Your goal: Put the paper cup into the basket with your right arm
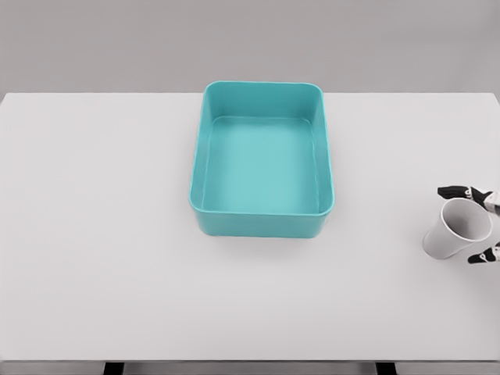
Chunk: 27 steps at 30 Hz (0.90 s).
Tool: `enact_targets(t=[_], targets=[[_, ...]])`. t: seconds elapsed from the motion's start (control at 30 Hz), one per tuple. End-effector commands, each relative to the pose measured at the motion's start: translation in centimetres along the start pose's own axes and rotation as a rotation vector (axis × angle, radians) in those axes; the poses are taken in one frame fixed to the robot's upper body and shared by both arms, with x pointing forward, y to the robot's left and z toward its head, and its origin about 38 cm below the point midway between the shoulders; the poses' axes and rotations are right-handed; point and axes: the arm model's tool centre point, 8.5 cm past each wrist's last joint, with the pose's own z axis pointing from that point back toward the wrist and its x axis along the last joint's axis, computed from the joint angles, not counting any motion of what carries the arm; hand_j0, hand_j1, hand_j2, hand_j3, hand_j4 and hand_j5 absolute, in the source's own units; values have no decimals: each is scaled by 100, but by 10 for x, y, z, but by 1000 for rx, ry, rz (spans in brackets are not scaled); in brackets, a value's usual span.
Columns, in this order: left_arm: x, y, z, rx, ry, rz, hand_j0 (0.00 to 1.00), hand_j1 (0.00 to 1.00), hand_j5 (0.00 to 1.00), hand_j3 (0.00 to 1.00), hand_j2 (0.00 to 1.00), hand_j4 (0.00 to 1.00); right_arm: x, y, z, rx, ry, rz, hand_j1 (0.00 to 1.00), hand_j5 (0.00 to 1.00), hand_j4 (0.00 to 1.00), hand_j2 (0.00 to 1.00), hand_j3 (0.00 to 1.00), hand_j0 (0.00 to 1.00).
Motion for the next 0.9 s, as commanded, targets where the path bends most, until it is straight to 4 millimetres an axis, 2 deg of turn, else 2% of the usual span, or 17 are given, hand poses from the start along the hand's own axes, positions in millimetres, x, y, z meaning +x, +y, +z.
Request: enact_targets(t=[0.0,0.8,0.87], targets=[[0,0,0,0,-1,0,100,100,100,100,100,100,2,0,-1,-3,-6,-5,100,100,100,100,100,100],[0,0,0,0,0,0,100,100,100,100,100,100,6,3,-10,-5,-43,-14,100,100,100,100,100,100],[0,0,0,0,0,0,100,100,100,100,100,100,7,3,-11,-4,-46,-13,97,97,97,97,97,97]])
